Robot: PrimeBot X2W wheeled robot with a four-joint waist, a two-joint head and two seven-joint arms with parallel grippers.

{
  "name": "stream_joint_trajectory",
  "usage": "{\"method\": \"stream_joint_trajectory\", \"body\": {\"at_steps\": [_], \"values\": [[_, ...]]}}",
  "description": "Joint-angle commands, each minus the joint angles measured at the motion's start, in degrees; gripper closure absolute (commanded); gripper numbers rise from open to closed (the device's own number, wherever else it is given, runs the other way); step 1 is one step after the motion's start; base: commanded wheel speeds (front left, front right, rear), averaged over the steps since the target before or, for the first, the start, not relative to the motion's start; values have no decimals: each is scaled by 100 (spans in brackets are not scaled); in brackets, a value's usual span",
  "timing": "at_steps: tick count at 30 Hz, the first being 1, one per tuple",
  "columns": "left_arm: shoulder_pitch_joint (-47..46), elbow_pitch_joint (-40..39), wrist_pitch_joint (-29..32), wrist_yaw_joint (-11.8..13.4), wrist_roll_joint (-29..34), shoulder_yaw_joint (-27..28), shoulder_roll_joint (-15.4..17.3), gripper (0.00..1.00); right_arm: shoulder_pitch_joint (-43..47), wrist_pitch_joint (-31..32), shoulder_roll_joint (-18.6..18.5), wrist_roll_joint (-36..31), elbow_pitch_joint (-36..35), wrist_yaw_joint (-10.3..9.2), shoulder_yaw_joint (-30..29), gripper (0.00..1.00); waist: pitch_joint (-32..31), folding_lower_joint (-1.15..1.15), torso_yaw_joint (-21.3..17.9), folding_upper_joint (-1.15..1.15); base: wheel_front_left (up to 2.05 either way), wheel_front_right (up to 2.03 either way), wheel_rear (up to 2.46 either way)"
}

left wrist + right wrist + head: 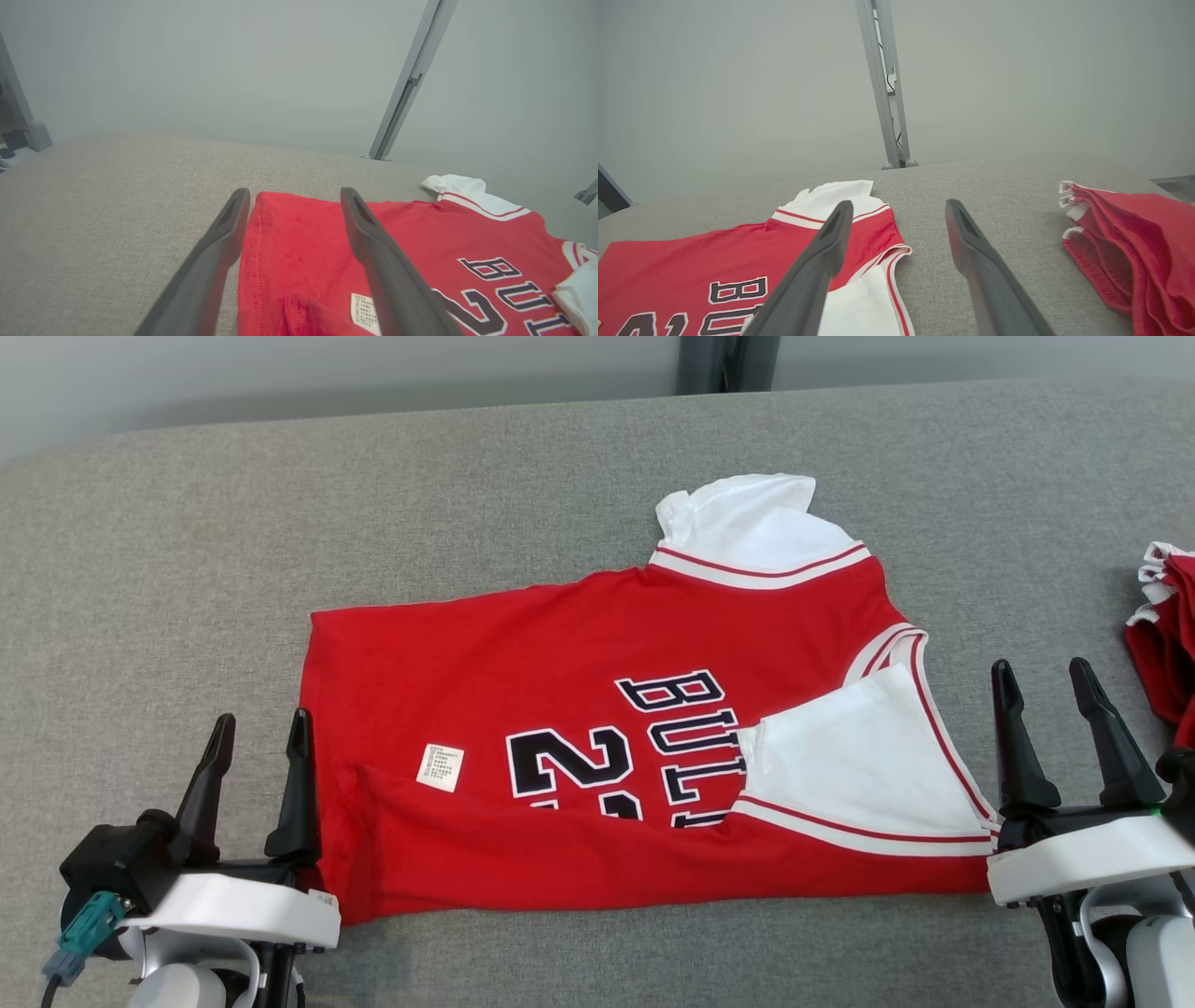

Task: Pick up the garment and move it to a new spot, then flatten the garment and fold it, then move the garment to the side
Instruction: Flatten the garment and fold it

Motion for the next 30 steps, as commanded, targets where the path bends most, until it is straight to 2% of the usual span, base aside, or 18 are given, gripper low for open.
{"method": "stream_joint_trajectory", "body": {"at_steps": [1, 6, 10, 17, 22, 27, 28, 29, 30], "values": [[-99, 30, -33, -3, 39, 6, 23, 0, -23, 22, -17, 23, -40, -3, -14, 0, 13, 0, 4, 0, 0, 0, 0], [-485, 65, 7, -50, 52, -26, 79, 0, -101, 38, -3, 63, -121, -3, 12, 0, 153, 0, -5, 0, 0, 0, 0], [-1121, 405, 301, -238, -80, -53, 217, 0, -225, 49, 6, 106, -167, -3, 104, 0, 386, 0, -97, 0, 0, 0, 0], [-2184, 1796, 1141, -713, -566, -25, 592, 0, -470, -108, 12, 223, 42, -3, 301, 0, 782, 0, -423, 0, 0, 0, 0], [-2604, 2679, 1508, -884, -919, -66, 794, 0, -578, -261, 16, 319, 256, -3, 386, 0, 942, 0, -584, 0, 0, 0, 0], [-2748, 3110, 1628, -938, -1120, -192, 892, 0, -648, -360, 18, 390, 394, -3, 390, 0, 991, 0, -623, 0, 0, 0, 0], [-2779, 3264, 1687, -944, -1228, -276, 881, 2, -710, -377, 18, 398, 440, -3, 370, 0, 1006, 0, -628, 0, 0, 0, 0], [-2801, 3315, 1697, -945, -1289, -327, 879, 30, -738, -379, 18, 402, 460, -3, 353, 0, 1011, 0, -625, 0, 0, 0, 0], [-2801, 3315, 1697, -945, -1289, -327, 879, 30, -738, -379, 18, 402, 460, -3, 353, 0, 1011, 0, -625, 0, 0, 0, 0]]}}
